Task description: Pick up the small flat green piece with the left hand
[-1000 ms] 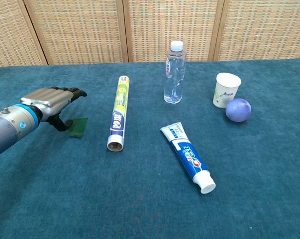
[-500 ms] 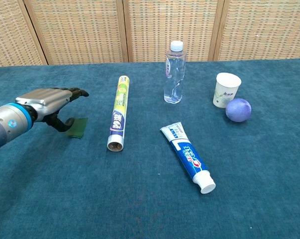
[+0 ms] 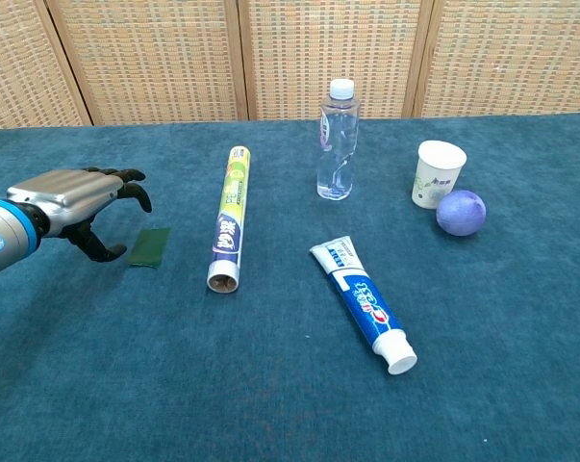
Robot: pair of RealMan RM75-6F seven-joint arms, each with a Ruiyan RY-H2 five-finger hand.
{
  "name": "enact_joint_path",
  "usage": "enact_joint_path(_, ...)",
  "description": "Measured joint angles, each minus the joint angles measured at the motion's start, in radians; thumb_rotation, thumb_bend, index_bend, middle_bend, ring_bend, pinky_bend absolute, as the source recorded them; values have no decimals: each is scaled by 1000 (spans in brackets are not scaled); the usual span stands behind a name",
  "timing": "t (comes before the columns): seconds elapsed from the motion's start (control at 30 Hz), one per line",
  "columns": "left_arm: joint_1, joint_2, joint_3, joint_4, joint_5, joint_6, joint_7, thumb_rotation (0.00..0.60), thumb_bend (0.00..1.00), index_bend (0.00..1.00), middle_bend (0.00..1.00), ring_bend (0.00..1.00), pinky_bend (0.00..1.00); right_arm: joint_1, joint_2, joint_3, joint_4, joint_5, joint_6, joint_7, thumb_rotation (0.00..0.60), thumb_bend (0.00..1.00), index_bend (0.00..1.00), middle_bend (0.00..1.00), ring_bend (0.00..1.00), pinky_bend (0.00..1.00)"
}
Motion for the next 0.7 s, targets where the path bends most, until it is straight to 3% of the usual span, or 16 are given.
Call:
enact_joint_path(0.2,-1,-24,4,34,16,7,1,600,272,236,0,0,0,0,-1,2,2,2,1,3,600,147,0,0,0,0)
enact_joint_path(0.7,-2,-67,9,79,43,14,15,600,241,237,0,0,0,-3,1,4,5,-1,8,16,600,145,0,0,0,0)
